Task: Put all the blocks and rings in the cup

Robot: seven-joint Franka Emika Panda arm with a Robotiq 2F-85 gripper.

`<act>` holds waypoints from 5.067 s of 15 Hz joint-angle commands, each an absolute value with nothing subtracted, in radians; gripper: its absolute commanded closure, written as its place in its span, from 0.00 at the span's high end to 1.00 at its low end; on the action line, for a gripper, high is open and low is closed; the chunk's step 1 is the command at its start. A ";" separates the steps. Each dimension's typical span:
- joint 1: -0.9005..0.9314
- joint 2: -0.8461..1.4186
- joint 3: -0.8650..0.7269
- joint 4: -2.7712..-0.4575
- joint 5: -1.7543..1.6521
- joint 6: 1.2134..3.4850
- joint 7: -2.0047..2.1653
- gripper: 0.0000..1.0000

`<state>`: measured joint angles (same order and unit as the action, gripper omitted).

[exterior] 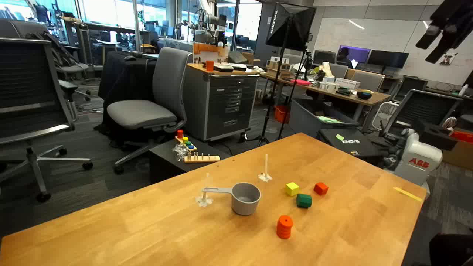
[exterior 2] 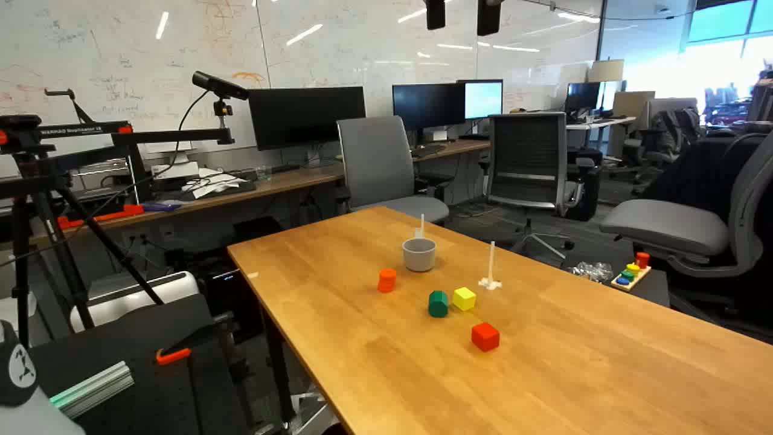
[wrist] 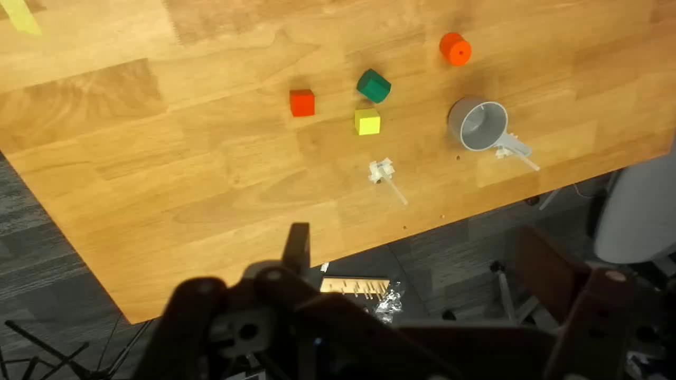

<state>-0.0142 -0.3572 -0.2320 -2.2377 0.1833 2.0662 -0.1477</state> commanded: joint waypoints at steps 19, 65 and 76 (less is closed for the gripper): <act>-0.011 -0.135 -0.195 -2.133 0.228 2.067 -0.271 1.00; -0.011 0.870 -0.092 -1.545 -0.048 2.005 0.198 1.00; -0.020 0.978 -0.085 -1.425 -0.046 1.923 0.150 1.00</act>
